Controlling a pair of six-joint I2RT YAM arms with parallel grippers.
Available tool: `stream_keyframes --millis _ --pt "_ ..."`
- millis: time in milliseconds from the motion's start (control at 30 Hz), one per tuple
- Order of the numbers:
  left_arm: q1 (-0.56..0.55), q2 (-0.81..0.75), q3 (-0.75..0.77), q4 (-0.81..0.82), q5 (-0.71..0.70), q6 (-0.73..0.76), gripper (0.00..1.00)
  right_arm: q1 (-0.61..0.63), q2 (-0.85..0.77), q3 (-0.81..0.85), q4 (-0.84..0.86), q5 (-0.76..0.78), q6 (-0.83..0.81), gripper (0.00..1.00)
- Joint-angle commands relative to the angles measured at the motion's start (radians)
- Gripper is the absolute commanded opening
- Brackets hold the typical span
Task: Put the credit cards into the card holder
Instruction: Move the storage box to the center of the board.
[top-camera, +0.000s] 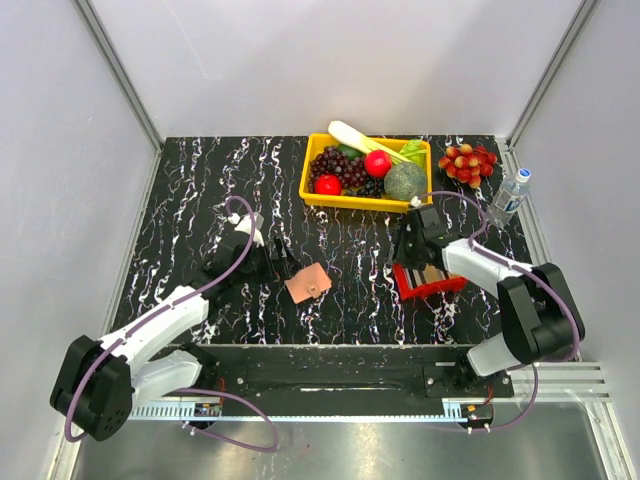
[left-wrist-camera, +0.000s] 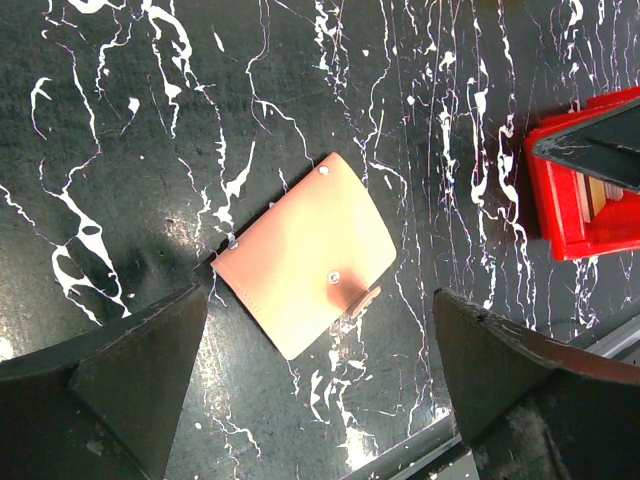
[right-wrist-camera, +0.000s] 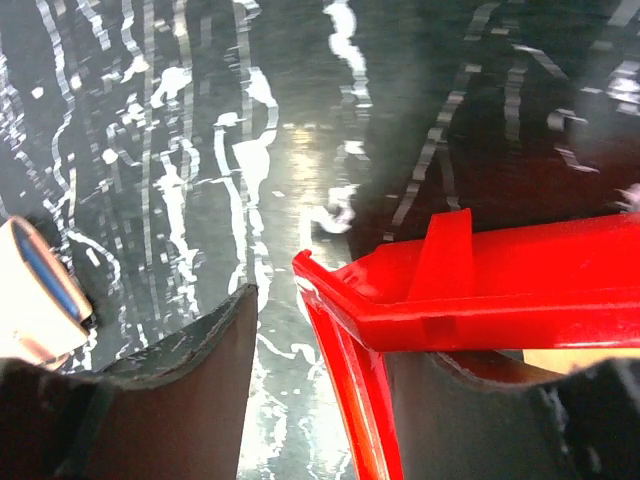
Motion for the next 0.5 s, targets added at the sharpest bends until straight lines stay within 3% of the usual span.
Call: stream_keyframes --millis 0,267,333,467 --pt "-0.004 -0.024 0.021 0.042 0.019 -0.005 0.99 0.058 0.067 0.072 0.044 -0.090 -0.062 0.57" --pt "-0.020 -0.005 0.029 0.077 0.011 -0.020 0.99 0.146 0.107 0.209 0.052 -0.192 -0.090 0.60" --pt "-0.060 0.021 0.053 0.079 -0.013 -0.011 0.99 0.147 0.062 0.218 0.038 -0.222 -0.111 0.63" --pt "-0.137 0.077 0.103 0.106 -0.068 -0.038 0.99 0.147 -0.096 0.194 -0.035 -0.136 -0.162 0.70"
